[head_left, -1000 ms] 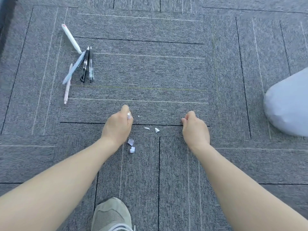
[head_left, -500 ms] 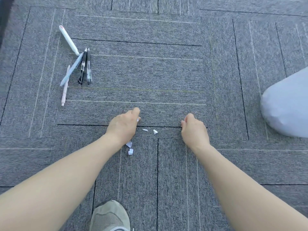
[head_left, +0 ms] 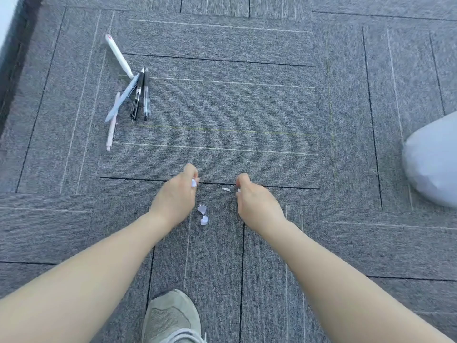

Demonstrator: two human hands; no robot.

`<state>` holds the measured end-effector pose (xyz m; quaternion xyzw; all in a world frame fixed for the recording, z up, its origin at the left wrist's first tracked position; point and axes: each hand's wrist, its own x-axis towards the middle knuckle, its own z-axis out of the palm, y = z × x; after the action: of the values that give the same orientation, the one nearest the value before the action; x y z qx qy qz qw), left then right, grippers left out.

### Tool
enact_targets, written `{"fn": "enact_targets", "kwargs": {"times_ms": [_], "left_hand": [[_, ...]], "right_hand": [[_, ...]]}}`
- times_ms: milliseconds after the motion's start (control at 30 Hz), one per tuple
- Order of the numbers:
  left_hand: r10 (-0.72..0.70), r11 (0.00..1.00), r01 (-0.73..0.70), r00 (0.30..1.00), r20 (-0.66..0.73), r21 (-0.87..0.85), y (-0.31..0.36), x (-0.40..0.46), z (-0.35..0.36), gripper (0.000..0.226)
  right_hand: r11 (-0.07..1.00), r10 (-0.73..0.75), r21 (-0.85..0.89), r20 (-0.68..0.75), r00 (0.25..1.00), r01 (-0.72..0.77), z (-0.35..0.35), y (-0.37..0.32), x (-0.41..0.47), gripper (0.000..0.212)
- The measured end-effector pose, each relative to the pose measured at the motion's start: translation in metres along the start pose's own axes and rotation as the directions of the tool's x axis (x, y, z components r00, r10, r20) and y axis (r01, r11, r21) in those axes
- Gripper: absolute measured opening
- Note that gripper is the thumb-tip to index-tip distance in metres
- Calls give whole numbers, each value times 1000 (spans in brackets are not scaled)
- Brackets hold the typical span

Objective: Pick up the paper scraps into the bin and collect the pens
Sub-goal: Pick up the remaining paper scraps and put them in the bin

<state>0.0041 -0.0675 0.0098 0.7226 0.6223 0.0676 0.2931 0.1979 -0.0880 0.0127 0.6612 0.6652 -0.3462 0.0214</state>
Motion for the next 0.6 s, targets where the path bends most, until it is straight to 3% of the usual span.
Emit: {"fn": "enact_targets", "kwargs": {"times_ms": [133,233,333,433,467,600], "left_hand": [[80,990,-91,992,98,111,0,-21,9,12],[232,949,-257,961,150,180,-15,-39,10,31],[351,910,-369,928,124,190,-21,-49,10,35],[297,905,-342,934,200,253,-17,-47,14,53],[284,895,-337,935,212,292,-17,-45,16,54],[339,851,-380,925,173,363,-16,-43,20,22]], "right_hand": [[987,-44,-153,14,999,45,-1,-5,1,13],[997,-22,-71,40,999,25,-6,-9,6,4],[994,-94,-59,6,996,94,-1,-12,8,3],[987,-136,-81,-4,991,136,5,-16,8,7],[985,-135,-105,3,991,134,6,-18,8,7],[968,-122,-215,43,992,128,2,-22,12,18]]}}
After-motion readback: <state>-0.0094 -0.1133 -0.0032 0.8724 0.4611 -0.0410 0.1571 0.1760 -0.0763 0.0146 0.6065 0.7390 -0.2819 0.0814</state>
